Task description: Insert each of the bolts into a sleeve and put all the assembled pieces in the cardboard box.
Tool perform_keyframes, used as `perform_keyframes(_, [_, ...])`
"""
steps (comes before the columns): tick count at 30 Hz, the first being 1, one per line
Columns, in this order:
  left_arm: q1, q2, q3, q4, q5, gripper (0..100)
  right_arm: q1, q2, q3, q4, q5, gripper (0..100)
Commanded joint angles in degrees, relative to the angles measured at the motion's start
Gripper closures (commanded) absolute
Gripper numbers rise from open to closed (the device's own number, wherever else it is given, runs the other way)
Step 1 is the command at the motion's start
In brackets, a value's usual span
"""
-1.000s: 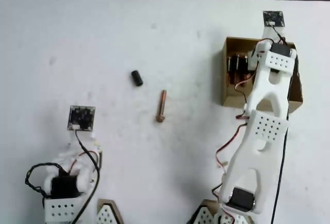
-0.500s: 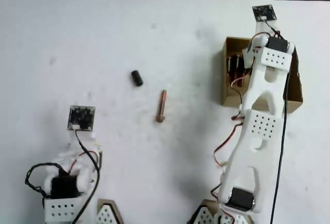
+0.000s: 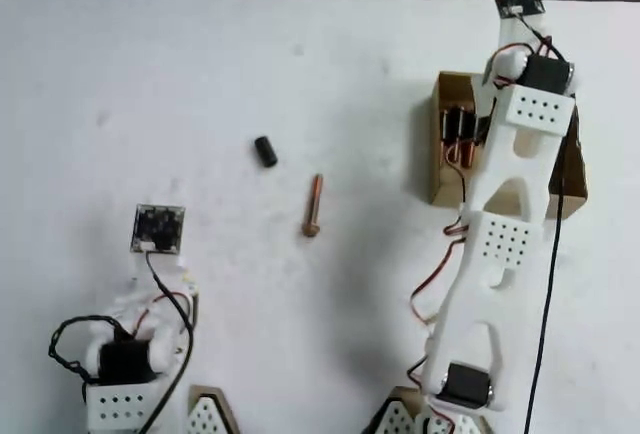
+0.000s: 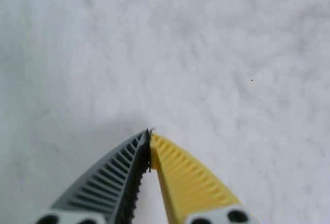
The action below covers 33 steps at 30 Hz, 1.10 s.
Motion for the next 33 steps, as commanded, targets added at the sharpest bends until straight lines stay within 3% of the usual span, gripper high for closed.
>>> perform_keyframes(1, [-0.6,0.0,-0.1,0.4,-0.3,98,-1.7,-6.7,-2.5,1.8,0.4,84.7])
perform_keyframes(6, [-0.6,0.0,-0.1,0.4,-0.3,98,-2.8,-11.4,-1.8,2.0,0.4,98.5])
perform_keyframes(11, [-0.6,0.0,-0.1,0.4,-0.3,98,-3.1,-16.3,-1.8,2.2,-4.8,98.4])
perform_keyframes(18, [-0.6,0.0,-0.1,0.4,-0.3,98,-3.3,-22.6,-0.4,2.3,-4.9,98.3])
perform_keyframes(24, [-0.6,0.0,-0.1,0.4,-0.3,98,-4.5,-33.2,14.8,2.2,-4.9,98.3])
perform_keyframes(33, [-0.7,0.0,-0.1,0.4,-0.3,98,-13.7,-47.4,30.7,2.1,-5.2,98.2])
